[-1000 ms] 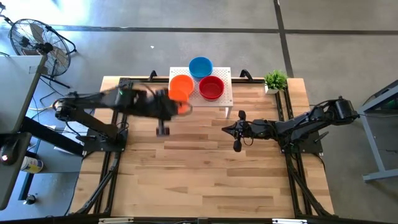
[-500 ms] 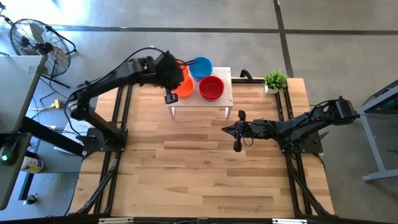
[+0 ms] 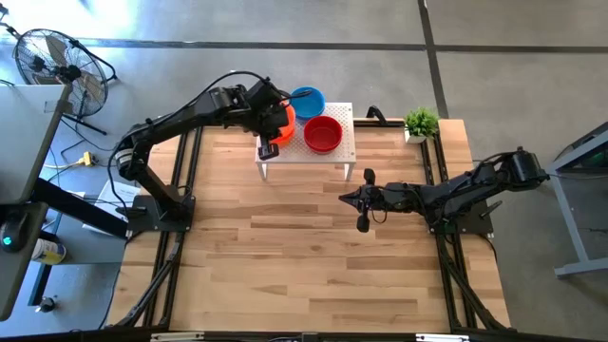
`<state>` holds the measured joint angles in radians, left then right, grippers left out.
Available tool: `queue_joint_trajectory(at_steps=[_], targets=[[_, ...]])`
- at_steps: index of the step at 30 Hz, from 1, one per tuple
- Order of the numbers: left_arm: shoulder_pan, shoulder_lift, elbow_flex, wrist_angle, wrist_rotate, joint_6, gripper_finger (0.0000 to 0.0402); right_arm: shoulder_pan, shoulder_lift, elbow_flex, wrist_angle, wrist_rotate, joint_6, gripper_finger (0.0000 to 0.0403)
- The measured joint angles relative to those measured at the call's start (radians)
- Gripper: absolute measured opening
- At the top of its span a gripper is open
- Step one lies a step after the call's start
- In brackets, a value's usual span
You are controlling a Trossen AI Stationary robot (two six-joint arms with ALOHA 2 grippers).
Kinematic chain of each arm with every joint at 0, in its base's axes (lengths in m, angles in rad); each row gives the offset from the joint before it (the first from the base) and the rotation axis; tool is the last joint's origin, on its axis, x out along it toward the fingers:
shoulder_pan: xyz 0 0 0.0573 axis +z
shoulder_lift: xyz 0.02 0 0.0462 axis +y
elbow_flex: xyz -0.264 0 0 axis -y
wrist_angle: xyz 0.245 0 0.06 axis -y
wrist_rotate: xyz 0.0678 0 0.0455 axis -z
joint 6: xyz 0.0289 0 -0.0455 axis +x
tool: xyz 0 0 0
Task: Pick & Place Mini bowls
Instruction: Stack the orange bowl on the orange bowl on the shelf, then return to Home Position
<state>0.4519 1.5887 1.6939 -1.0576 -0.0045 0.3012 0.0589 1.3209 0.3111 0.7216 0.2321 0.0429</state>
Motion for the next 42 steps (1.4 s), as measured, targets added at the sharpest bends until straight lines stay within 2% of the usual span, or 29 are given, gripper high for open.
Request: queue_joint_trajectory(at_steps=[10,22,26,30,33,35,42], targets=[[0.0,0.0,-0.006,-0.037,-0.009,-0.027,0.0006,0.0,0.0,0.0,0.0,0.0,0.0,0.0001],[-0.056,0.0,0.01,-0.052,-0.012,-0.057,0.0099,0.0,0.0,0.0,0.001,0.0,0.001,0.0002],[-0.054,0.0,0.044,-0.067,0.0,-0.039,0.0098,0.0,0.0,0.0,-0.002,-0.004,0.001,0.0001],[-0.051,-0.025,0.032,-0.045,0.077,-0.025,0.0065,0.0,0.0,0.0,0.003,-0.032,-0.001,0.0001],[-0.052,-0.094,-0.048,0.077,0.128,-0.021,0.0021,0.0,-0.002,0.0,0.025,-0.035,-0.018,0.0001],[-0.056,-0.145,-0.131,0.191,0.132,-0.022,0.0006,-0.007,-0.012,0.0,0.044,-0.054,-0.023,0.0],[-0.089,-0.326,-0.55,0.689,0.129,-0.076,0.0007,-0.087,-0.102,0.001,0.03,-0.21,-0.001,0.0]])
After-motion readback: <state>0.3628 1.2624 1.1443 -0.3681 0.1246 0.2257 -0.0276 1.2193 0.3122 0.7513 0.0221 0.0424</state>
